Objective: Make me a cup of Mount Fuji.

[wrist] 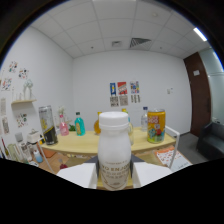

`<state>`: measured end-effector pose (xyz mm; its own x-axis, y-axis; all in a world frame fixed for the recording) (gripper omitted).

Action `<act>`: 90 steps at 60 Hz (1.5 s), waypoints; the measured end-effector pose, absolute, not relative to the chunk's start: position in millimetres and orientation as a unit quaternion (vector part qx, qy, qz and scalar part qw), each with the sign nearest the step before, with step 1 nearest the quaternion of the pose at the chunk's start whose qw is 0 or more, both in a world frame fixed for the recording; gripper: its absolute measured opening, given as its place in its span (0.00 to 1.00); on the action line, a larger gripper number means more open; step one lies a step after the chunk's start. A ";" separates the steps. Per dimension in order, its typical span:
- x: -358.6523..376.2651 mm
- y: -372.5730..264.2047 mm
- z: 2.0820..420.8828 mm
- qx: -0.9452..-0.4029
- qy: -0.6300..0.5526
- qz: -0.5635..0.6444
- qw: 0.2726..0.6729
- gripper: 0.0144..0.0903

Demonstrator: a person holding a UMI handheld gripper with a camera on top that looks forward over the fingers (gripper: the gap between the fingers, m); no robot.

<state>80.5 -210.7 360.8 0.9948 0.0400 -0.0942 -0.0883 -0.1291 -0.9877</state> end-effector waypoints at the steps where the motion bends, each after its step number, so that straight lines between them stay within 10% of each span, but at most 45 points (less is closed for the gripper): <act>1: 83.9 -212.7 347.7 -0.756 0.019 0.048 0.652 0.44; 26: 132.5 -227.6 119.9 -0.843 -0.055 -0.022 0.535 0.44; 76: 122.7 -190.4 132.0 -0.490 -0.621 -0.530 0.306 0.44; 90: 125.7 -196.2 128.6 -0.484 -0.637 -0.529 0.282 0.44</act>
<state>125.7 -196.2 128.6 -0.3717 0.3185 0.8720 0.9158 -0.0283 0.4007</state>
